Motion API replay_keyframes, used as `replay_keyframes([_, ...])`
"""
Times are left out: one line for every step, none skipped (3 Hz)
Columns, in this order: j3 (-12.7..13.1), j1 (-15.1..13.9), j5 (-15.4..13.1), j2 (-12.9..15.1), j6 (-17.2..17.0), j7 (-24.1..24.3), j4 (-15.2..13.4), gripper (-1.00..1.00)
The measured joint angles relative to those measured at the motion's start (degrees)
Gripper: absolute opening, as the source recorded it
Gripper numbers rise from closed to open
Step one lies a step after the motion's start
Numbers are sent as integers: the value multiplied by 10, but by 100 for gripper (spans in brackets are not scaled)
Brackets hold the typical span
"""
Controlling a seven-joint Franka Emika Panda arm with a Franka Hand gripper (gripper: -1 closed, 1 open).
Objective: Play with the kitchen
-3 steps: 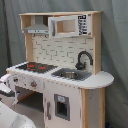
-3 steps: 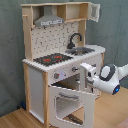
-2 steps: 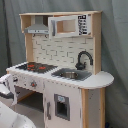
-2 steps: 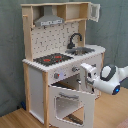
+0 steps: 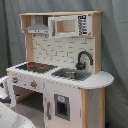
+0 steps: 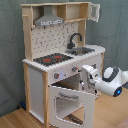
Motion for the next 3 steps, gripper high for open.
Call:
replay_keyframes([0,13,40,0,-18,-40,-8,100])
replay_keyframes([0,23,80,0,-43,-80,-10,100])
replay_keyframes([19,56,91,3,-47,-124,-22,100])
